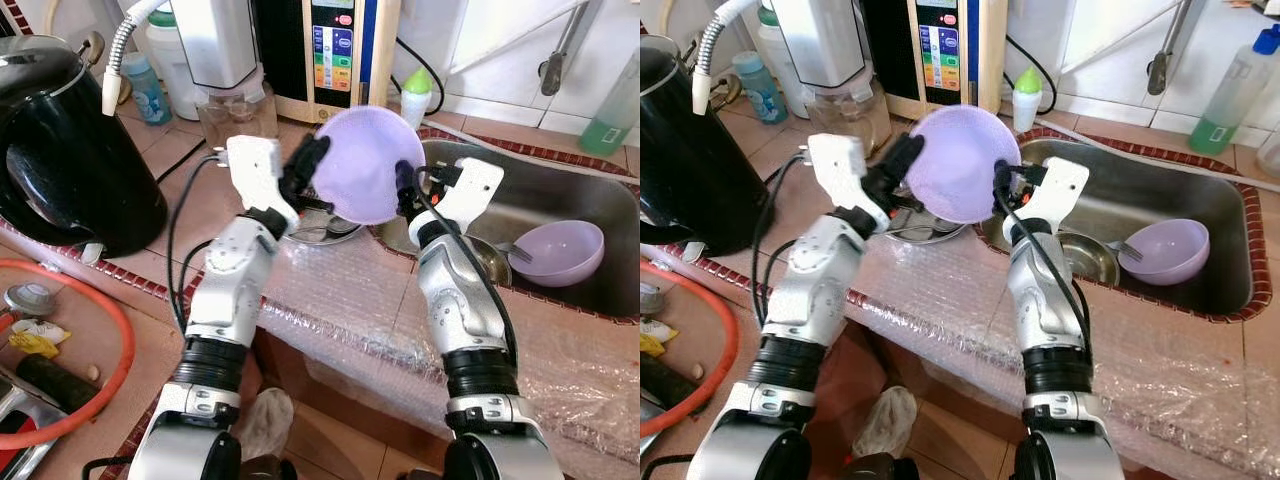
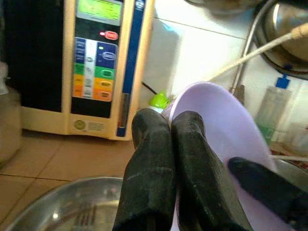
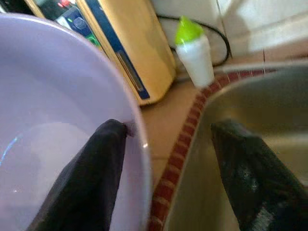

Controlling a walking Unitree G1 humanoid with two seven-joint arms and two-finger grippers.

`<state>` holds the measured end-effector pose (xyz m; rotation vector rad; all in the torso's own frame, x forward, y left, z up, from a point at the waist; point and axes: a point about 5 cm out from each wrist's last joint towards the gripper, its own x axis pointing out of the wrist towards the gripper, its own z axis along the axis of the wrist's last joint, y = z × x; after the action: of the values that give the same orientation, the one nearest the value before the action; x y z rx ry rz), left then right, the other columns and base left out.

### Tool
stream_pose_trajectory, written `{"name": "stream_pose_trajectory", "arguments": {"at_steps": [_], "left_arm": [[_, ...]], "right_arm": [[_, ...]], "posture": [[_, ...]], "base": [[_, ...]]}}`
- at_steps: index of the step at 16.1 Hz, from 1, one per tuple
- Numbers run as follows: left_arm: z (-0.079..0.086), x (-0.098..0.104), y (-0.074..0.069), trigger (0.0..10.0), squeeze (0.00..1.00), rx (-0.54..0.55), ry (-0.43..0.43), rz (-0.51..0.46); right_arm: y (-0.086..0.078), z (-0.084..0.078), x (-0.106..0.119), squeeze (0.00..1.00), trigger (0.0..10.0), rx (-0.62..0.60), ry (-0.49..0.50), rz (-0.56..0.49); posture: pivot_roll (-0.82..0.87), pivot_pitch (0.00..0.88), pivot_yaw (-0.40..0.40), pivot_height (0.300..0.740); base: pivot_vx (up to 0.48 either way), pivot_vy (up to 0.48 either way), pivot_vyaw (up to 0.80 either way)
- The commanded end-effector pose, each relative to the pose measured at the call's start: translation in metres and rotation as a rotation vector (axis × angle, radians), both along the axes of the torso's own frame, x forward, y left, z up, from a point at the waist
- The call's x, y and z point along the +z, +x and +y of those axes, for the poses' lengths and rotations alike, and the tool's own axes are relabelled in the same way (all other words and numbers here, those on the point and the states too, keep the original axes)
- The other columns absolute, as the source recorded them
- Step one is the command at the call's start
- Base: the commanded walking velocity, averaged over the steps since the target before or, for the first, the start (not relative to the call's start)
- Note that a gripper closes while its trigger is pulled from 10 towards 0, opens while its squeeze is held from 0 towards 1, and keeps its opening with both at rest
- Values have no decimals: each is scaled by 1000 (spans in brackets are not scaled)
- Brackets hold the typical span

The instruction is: Kitchen organization

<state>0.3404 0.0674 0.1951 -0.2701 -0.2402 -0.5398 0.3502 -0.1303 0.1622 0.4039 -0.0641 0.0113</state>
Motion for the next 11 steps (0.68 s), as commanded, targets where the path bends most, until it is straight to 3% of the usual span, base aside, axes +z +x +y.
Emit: {"name": "stream_pose_trajectory", "arguments": {"at_steps": [1, 7, 11], "left_arm": [[5, 9, -2, 0, 0, 11, -6, -55], [2, 9, -2, 0, 0, -2, -3, -63], [5, 10, 0, 0, 0, 10, -3, -63]], "right_arm": [[2, -7, -6, 0, 0, -36, 34, 60], [1, -11, -12, 0, 0, -33, 86, 110], [2, -13, -5, 0, 0, -27, 141, 80]], "posture": [[-41, 6, 81, 740], [-45, 6, 84, 740], [-45, 4, 80, 740]], "base": [[0, 0, 0], [0, 0, 0], [0, 0, 0]]}}
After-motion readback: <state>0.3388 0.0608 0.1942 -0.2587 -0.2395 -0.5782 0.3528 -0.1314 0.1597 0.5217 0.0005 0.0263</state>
